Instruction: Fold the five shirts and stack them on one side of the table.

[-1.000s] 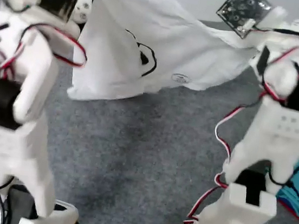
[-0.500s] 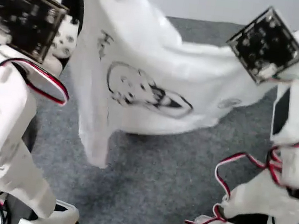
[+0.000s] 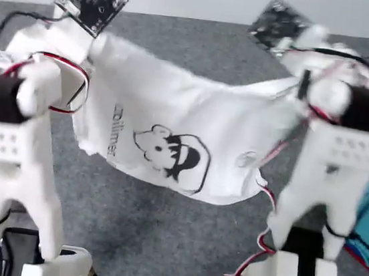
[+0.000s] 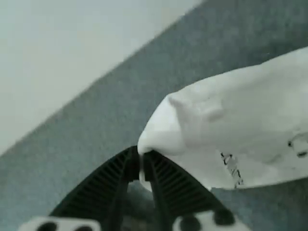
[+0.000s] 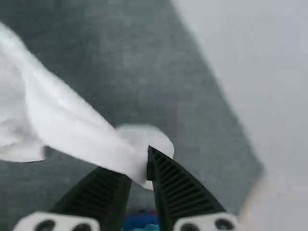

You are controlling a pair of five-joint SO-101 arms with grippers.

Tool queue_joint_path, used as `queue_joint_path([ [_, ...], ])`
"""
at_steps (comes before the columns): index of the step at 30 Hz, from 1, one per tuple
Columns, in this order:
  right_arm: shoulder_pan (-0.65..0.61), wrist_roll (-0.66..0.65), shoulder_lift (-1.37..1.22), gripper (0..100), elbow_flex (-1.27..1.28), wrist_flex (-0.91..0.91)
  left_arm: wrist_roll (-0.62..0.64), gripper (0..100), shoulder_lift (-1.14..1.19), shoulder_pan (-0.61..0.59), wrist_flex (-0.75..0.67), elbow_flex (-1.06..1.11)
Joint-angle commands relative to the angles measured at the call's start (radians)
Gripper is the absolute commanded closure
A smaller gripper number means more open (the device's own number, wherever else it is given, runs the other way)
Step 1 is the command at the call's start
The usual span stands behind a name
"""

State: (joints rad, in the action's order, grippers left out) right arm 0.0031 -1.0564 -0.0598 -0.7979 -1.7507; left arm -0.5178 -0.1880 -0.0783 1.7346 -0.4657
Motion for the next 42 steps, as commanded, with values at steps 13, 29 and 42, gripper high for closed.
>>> queue_joint_path([
  [13, -0.234, 0.026, -0.073, 98.5, 0.509, -0.025, -0.186, 100, -0.002, -0.061, -0.144, 0.872],
  [29, -0.254, 0.029, -0.074, 98.5, 0.609, 0.056, -0.183, 85, -0.003, -0.061, -0.219, 0.829],
  [42, -0.248, 0.049, -0.074, 98.7, 0.611, 0.058, -0.178, 83, 0.153, -0.02, -0.321, 0.869],
])
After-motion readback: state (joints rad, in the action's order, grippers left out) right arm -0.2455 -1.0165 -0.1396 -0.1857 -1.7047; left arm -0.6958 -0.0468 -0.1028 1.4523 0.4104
